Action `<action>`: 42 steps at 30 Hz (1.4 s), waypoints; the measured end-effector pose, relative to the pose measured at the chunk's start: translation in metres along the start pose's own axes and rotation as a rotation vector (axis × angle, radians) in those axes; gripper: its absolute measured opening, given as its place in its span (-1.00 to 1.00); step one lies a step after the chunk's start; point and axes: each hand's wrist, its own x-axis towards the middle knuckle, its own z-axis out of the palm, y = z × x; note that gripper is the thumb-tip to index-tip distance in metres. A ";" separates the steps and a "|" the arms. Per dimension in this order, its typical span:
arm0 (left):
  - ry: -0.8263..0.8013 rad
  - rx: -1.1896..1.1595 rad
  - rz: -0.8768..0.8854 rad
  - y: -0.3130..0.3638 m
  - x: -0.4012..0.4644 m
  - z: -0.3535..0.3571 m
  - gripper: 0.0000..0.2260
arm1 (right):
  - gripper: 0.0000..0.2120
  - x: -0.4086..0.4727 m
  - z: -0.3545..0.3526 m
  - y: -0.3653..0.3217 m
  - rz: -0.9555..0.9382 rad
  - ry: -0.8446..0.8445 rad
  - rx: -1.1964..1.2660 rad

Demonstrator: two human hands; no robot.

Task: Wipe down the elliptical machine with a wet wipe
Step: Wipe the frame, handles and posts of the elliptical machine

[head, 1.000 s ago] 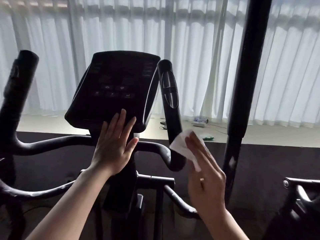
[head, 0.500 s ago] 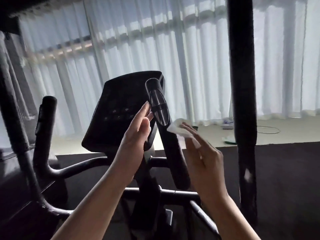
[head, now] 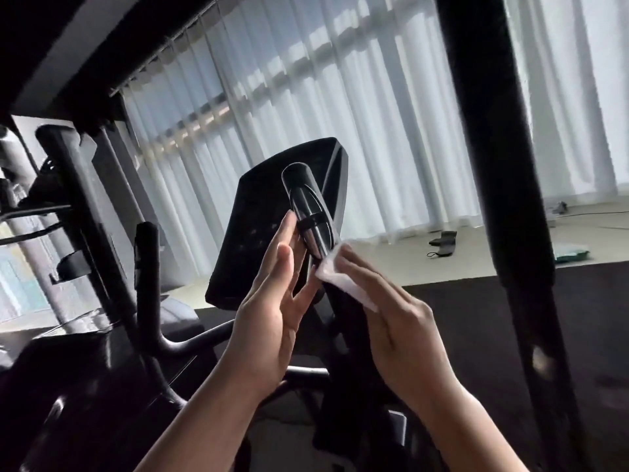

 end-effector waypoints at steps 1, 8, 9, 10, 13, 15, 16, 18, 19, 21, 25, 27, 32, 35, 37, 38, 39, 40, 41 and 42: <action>0.003 0.013 0.008 0.000 0.000 0.001 -0.48 | -0.53 -0.019 0.000 0.001 -0.015 0.025 -0.014; 0.037 0.206 0.044 -0.026 -0.034 0.018 -0.53 | -0.59 -0.122 0.008 0.017 -0.014 0.178 -0.149; 0.045 0.243 0.035 -0.037 -0.047 0.024 -0.54 | -0.59 -0.131 0.011 0.019 0.026 0.197 -0.133; 0.060 0.245 0.004 -0.046 -0.059 0.029 -0.54 | -0.60 -0.139 0.014 0.023 0.071 0.215 -0.110; 0.064 0.188 -0.091 -0.064 -0.076 0.035 -0.48 | -0.66 -0.152 0.018 0.040 0.311 0.298 -0.020; 0.024 0.161 -0.095 -0.065 -0.079 0.037 -0.50 | -0.68 -0.146 0.020 0.050 0.576 0.382 0.125; 0.014 0.136 -0.096 -0.063 -0.079 0.038 -0.51 | -0.70 -0.137 0.019 0.055 0.698 0.425 0.256; 0.011 0.096 -0.099 -0.062 -0.080 0.038 -0.53 | -0.74 -0.109 0.015 0.059 0.892 0.473 0.560; 0.020 0.081 -0.101 -0.063 -0.080 0.037 -0.53 | -0.75 -0.096 0.014 0.058 0.956 0.472 0.674; 0.041 0.035 -0.115 -0.065 -0.081 0.035 -0.54 | -0.75 -0.081 0.014 0.044 0.967 0.427 0.694; -0.002 0.019 -0.106 -0.069 -0.082 0.034 -0.51 | -0.72 -0.090 0.019 0.001 0.860 0.459 0.545; -0.027 0.034 -0.108 -0.069 -0.083 0.033 -0.53 | -0.70 -0.098 0.016 -0.016 0.773 0.437 0.510; -0.120 0.251 -0.047 -0.074 -0.086 0.014 -0.57 | -0.74 -0.109 0.012 -0.044 0.504 0.459 0.402; -0.054 0.589 0.084 -0.095 -0.090 -0.021 -0.53 | -0.70 -0.115 0.016 -0.048 0.127 0.245 -0.145; 0.056 0.760 0.185 -0.116 -0.086 -0.058 -0.53 | -0.65 -0.114 0.024 -0.045 -0.060 -0.005 -0.450; 0.113 0.847 0.243 -0.126 -0.078 -0.076 -0.51 | -0.64 -0.111 0.030 -0.042 -0.110 -0.119 -0.582; 0.157 0.935 0.302 -0.135 -0.067 -0.091 -0.50 | -0.64 -0.105 0.036 -0.038 -0.128 -0.220 -0.721; 0.183 1.023 0.352 -0.140 -0.053 -0.104 -0.48 | -0.62 -0.099 0.044 -0.034 -0.122 -0.320 -0.855; 0.185 1.107 0.387 -0.145 -0.038 -0.114 -0.47 | -0.59 -0.092 0.051 -0.027 -0.087 -0.435 -0.958; 0.169 1.184 0.410 -0.148 -0.023 -0.122 -0.46 | -0.55 -0.084 0.058 -0.019 -0.044 -0.534 -1.056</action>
